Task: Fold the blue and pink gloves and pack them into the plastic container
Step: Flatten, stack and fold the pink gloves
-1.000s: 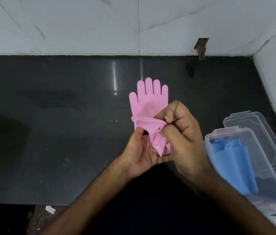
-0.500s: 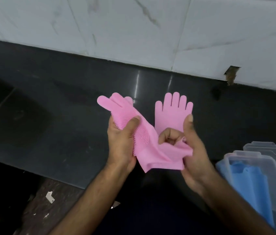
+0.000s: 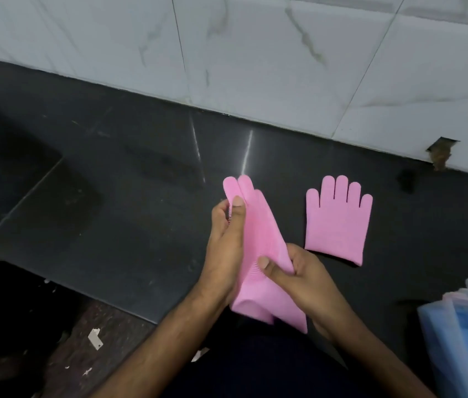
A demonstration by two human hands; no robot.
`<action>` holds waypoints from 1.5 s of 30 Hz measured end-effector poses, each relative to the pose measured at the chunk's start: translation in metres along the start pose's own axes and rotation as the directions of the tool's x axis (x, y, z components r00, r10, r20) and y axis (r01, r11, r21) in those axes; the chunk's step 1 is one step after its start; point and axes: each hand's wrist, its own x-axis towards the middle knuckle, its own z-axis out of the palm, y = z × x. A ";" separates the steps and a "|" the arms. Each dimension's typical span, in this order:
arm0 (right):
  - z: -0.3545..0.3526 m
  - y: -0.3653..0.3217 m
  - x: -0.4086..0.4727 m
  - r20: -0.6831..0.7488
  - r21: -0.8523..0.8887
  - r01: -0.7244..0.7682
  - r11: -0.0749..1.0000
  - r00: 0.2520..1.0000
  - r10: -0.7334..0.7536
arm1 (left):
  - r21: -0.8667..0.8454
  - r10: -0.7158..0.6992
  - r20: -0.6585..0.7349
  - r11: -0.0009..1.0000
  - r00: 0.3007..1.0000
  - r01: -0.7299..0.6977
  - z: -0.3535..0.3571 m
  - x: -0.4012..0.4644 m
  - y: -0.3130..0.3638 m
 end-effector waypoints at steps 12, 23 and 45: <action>0.032 0.001 0.030 -0.174 0.085 0.087 0.993 0.982 -0.071 | 0.198 0.120 0.120 0.970 0.985 -0.143 -0.035 0.052 -0.003; 0.033 0.023 0.061 -0.299 -0.405 -0.177 0.897 0.953 0.053 | 0.703 0.016 0.211 0.692 0.977 -0.163 -0.039 0.074 -0.031; -0.032 0.046 0.067 -0.355 -0.816 -0.290 0.500 0.934 -0.037 | 0.717 0.094 0.488 0.525 0.868 -0.460 0.031 0.061 -0.045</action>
